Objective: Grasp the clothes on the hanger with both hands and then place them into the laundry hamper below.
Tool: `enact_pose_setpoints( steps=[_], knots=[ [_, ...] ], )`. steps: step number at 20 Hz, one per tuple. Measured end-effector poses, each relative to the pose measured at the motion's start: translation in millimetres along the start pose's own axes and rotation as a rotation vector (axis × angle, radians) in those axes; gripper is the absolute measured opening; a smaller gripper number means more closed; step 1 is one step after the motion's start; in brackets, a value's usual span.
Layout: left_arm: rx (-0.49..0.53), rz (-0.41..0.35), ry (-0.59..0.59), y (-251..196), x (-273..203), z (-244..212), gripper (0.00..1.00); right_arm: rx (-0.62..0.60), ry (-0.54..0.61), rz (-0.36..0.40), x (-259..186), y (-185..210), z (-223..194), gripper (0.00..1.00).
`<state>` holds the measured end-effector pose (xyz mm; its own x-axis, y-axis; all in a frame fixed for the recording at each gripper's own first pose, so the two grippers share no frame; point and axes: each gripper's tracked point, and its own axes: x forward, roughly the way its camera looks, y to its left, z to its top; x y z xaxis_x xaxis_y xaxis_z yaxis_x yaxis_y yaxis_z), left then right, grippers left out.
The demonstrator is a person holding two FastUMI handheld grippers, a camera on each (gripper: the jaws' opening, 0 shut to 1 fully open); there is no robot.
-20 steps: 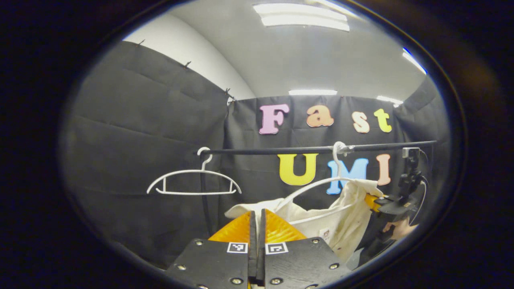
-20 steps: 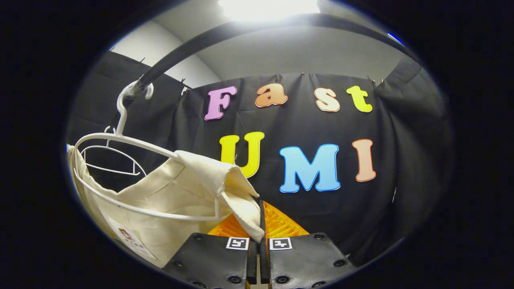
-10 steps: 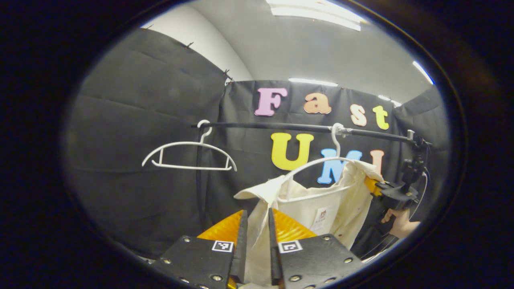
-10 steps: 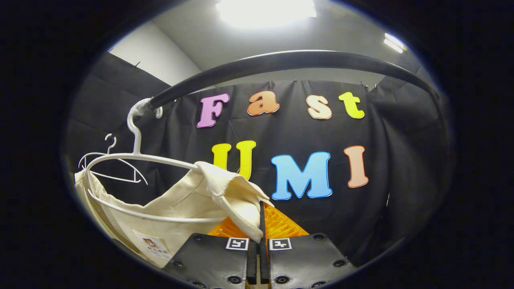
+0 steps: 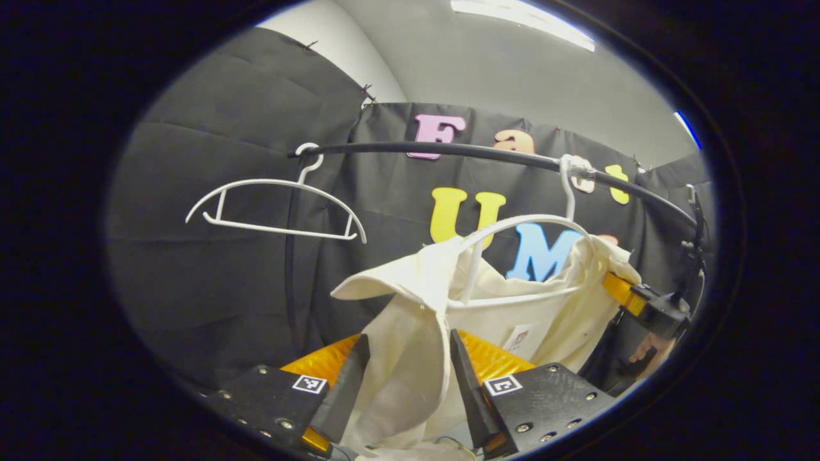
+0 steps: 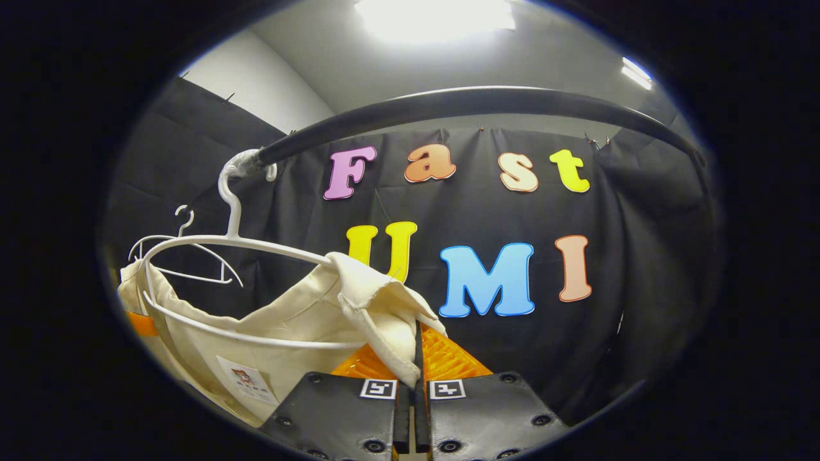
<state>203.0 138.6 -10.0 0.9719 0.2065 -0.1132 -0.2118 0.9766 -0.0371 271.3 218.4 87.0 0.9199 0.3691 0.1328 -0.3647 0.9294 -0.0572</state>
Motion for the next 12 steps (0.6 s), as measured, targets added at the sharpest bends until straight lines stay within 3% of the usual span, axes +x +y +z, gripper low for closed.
enact_pose_setpoints(
  steps=[1,3,4,5,8,10,12],
  knots=[
    [0.018,0.002,0.002,-0.6,7.6,-0.9,0.78,0.001,0.0,0.0,1.2,-0.3,-0.4,0.04],
    [0.042,-0.004,0.007,-4.7,18.3,1.0,0.69,-0.001,0.002,0.001,5.0,0.7,-1.8,0.04],
    [0.06,0.044,-0.006,6.5,25.6,-0.3,0.63,-0.002,0.0,0.0,4.8,2.0,-2.3,0.04],
    [0.066,0.1,-0.016,19.4,21.5,5.0,0.5,-0.003,0.001,-0.001,3.4,3.1,-3.4,0.05],
    [0.053,0.071,-0.044,17.9,13.6,10.9,0.09,-0.008,0.0,0.0,8.0,-0.5,-6.1,0.05],
    [0.076,0.066,-0.082,21.7,6.9,24.0,0.02,-0.018,-0.01,-0.013,7.4,-3.5,-5.8,0.05],
    [0.123,0.075,-0.106,23.7,-3.5,37.0,0.03,-0.022,-0.015,-0.027,9.3,-7.4,-5.6,0.05]
  ],
)
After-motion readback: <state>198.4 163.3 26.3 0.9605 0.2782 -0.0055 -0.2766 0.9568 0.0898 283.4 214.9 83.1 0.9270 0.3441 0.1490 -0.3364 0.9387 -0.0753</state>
